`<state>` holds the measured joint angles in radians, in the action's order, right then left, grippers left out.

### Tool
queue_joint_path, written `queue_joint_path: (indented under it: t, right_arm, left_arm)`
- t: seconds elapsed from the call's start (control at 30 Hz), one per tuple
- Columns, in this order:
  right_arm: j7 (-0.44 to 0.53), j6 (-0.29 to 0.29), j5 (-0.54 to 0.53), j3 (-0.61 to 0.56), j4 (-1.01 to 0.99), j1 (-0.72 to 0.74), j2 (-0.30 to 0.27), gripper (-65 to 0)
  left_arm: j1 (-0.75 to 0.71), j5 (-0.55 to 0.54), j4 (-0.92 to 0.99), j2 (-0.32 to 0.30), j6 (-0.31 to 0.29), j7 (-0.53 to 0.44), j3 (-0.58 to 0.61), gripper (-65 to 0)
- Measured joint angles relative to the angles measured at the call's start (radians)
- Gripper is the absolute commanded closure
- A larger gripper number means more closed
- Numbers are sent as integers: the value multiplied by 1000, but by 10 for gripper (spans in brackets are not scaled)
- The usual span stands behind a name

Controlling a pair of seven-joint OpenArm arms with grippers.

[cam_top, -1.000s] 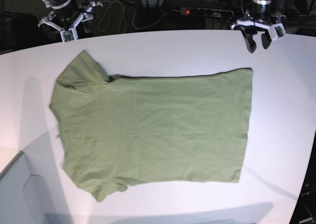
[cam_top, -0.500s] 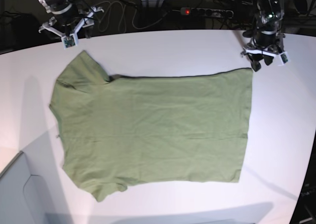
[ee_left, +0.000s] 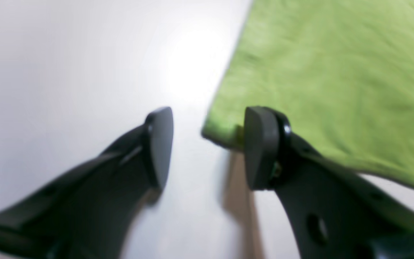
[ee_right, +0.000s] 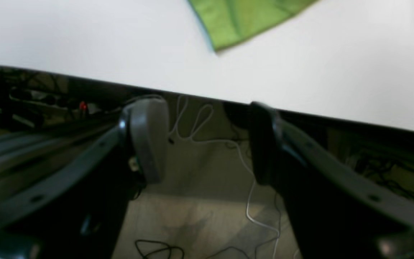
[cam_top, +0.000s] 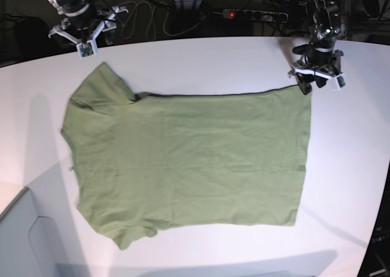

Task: Fold the T-shirt properly
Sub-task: 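Move both grippers down toward the shoulder corners of the green T-shirt, then grasp the shirt's shoulder corners with both grippers and lift slightly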

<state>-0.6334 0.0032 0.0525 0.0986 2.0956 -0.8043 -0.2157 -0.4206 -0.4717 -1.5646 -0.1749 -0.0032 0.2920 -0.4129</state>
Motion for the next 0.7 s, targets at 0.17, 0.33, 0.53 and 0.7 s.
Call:
queue_joint_path:
  t: [0.17,0.33,0.53,0.7]
  right_arm:
    - [0,0,0,0,-1,4,0,-335]
    - [0,0,0,0,-2,11,-3,-335]
    - [0,0,0,0,-2,11,-3,-335]
    - [0,0,0,0,-2,11,-3,-335]
  left_arm:
    - [0,0,1,1,2,-4,1,-305]
    - [0,0,1,5,2,-5,7,-271]
    - [0,-4,2,6,1,1,7,-66]
    - [0,-5,5,7,2,0,7,0]
